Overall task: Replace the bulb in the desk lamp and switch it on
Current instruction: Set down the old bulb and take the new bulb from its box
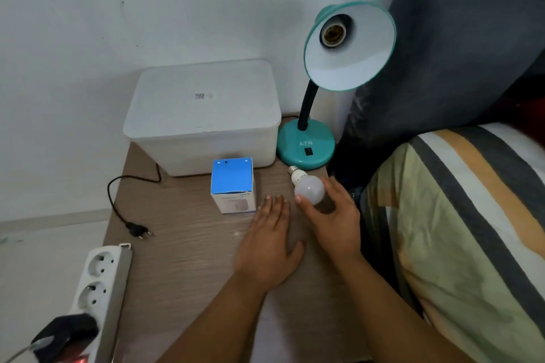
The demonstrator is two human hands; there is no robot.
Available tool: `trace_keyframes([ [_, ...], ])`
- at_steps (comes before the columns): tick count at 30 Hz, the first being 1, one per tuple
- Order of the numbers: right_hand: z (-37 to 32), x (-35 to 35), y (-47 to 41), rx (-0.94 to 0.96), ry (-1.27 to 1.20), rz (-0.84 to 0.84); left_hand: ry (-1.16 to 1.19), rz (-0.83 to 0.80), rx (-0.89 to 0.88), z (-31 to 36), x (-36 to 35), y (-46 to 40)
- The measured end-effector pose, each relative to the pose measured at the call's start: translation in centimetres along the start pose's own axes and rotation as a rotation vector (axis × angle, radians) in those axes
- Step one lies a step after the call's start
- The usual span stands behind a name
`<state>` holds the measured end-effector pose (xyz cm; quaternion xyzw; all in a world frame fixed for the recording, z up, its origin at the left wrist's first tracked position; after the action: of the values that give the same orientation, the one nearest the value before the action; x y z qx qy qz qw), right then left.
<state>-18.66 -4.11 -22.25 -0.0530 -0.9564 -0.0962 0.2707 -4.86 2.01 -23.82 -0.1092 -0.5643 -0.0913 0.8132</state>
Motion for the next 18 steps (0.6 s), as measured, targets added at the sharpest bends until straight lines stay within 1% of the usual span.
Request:
trace_keyframes([
  [9, 1.0, -0.9, -0.8, 0.004, 0.025, 0.013, -0.015, 0.034, 0.023, -0.2, -0.4, 0.0],
  [18, 0.7, -1.0, -0.8, 0.064, 0.08, 0.014, -0.024, 0.041, 0.031, -0.2, -0.5, 0.0],
])
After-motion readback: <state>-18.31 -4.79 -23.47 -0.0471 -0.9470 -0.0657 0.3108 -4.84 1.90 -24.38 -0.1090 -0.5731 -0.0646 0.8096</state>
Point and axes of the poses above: each hand's wrist, its own y-axis away from the middle knuckle, its own x-axis out of the back of the hand, z = x × y, the point moved 8 cm from there along -y, towards the middle knuckle, and after that the axes turned 11 degrees about -x, right-handed, at the moved point
